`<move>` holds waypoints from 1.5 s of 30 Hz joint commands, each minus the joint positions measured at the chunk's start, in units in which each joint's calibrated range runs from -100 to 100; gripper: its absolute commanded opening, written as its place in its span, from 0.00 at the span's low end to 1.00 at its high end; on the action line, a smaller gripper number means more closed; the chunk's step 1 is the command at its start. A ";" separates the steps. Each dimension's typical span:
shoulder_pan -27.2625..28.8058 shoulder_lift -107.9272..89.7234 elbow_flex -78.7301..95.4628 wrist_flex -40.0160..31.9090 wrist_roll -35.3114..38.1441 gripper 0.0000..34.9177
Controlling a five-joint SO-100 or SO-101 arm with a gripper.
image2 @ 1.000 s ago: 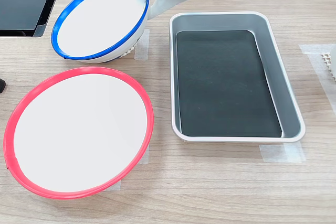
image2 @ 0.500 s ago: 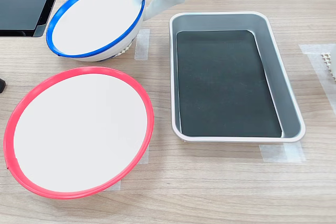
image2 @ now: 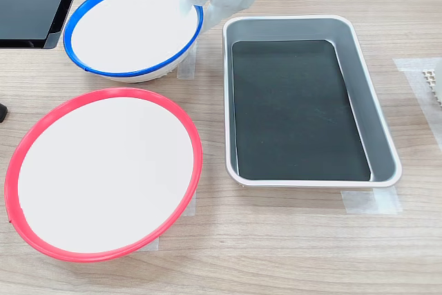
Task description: Lift the stacked dish and set it down on the table.
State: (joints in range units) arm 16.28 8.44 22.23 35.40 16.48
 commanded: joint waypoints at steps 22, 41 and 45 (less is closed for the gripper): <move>-16.61 -51.21 22.24 13.09 -7.77 0.00; -21.41 -98.46 75.49 -3.50 -15.09 0.00; -21.22 -103.49 77.77 3.77 -15.43 0.00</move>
State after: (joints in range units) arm -4.87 -90.62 99.73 33.03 1.39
